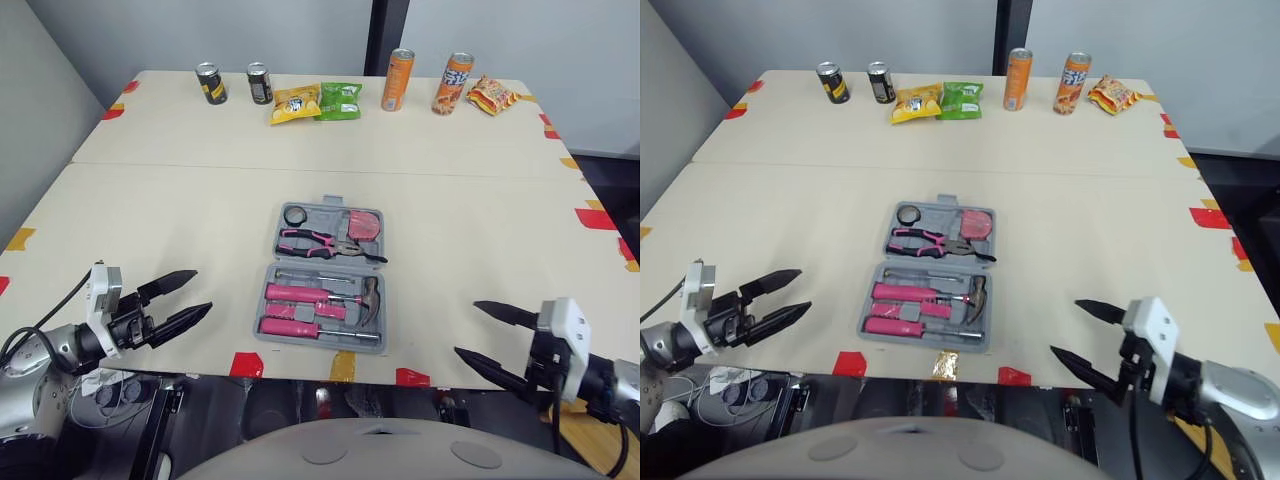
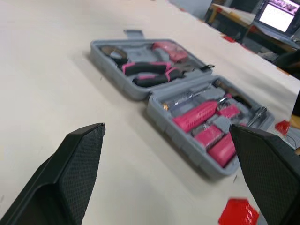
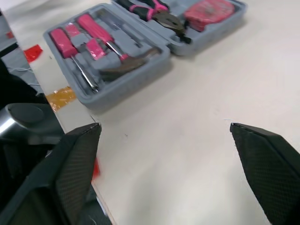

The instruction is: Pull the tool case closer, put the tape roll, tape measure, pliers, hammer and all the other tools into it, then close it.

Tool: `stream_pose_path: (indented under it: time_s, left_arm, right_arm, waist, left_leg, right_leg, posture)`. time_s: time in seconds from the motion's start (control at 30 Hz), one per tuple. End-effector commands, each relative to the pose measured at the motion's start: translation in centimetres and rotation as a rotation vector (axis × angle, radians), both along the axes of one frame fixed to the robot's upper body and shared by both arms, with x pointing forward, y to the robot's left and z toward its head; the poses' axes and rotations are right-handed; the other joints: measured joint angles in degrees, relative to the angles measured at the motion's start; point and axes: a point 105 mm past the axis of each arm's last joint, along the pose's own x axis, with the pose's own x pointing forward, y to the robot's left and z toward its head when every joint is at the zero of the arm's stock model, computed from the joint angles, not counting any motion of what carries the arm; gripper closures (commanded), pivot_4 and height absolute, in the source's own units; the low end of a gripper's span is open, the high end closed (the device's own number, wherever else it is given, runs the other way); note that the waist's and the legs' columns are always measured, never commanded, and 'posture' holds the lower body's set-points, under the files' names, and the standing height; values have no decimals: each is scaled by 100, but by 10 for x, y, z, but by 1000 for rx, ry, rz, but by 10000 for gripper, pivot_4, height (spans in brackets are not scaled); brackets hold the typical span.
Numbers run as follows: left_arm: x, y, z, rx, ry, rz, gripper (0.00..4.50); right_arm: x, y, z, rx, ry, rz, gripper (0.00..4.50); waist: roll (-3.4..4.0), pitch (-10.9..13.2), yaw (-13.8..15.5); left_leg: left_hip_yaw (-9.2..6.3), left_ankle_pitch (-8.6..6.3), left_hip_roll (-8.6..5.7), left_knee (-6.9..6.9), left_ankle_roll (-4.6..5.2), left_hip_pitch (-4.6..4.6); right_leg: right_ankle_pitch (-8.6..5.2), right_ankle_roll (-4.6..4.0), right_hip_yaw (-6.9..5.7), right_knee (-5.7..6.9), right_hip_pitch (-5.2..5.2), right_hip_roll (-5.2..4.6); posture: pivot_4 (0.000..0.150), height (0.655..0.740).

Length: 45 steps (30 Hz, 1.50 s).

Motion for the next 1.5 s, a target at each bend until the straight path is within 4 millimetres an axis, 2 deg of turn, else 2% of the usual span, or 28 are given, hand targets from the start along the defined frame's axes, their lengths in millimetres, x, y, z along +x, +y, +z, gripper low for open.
stream_pose_path:
  time_s: [0.03, 0.2, 0.53, 0.8, 0.97, 1.17, 1.2, 1.3, 1.5]
  left_arm:
    - [1, 6, 3, 21, -31, 23, 0]
    - [6, 1, 4, 24, -54, 29, 0]
    - [37, -18, 20, 28, -130, 42, 0]
    - [56, -41, 34, 39, -164, -9, 0]
    - [65, -51, 35, 89, -156, -59, 0]
    - [74, -52, 34, 128, -130, -84, 0]
    - [75, -51, 32, 129, -114, -97, 0]
    - [74, -52, 26, 139, -69, -158, 7963]
    - [84, -56, 11, 211, -28, -246, 28490]
  right_arm:
    - [0, -10, 6, -3, -42, -35, 495]
    - [5, -9, 6, 9, -61, -54, 495]
    - [32, 16, 25, 56, -132, -3, 495]
    - [70, 43, 31, 62, -194, 59, 495]
    - [85, 58, 31, 64, -198, 126, 495]
    - [93, 61, 26, 18, -169, 181, 495]
    - [94, 61, 26, 11, -160, 187, 2843]
    - [97, 59, 21, -29, -116, 204, 11442]
    - [107, 58, 12, -145, -67, 241, 31711]
  waist:
    - [3, 2, 18]
    - [7, 5, 20]
    - [8, 6, 13]
    - [9, 6, -34]
    - [11, 7, -47]
    - [12, 8, -46]
    - [13, 8, -47]
    - [16, 10, -71]
    - [23, 15, -57]
  left_leg:
    - [-1, 0, 0, 0, 0, 0]
    - [-1, 1, -1, -4, 2, -3]
    - [-3, 14, -1, -6, 24, -5]
    - [-4, 33, -2, -3, 53, -5]
    - [-6, 34, -2, -2, 54, -8]
    - [-6, 34, -2, -1, 55, -10]
    - [-6, 34, -3, -1, 55, -10]
    - [-5, 34, -3, -1, 55, -9]
    - [-5, 36, -3, 0, 57, -9]
  right_leg:
    - [0, 0, -1, 0, 1, 0]
    - [0, 0, -3, -10, 2, -1]
    - [2, 1, -8, -14, 4, -1]
    - [4, 0, -10, -7, 5, -2]
    - [4, 0, -12, -7, 4, -2]
    - [4, -1, -13, -9, 4, -2]
    - [4, -1, -12, -8, 4, -2]
    - [4, -1, -12, -8, 4, -2]
    - [4, -2, -13, -2, 3, -2]
  posture:
    - [1500, 7400]
    - [1500, 7400]
    - [1500, 7400]
    - [1500, 7400]
    - [1500, 7400]
    - [1500, 7400]
    - [1500, 7400]
    - [1500, 7400]
    - [1500, 7400]
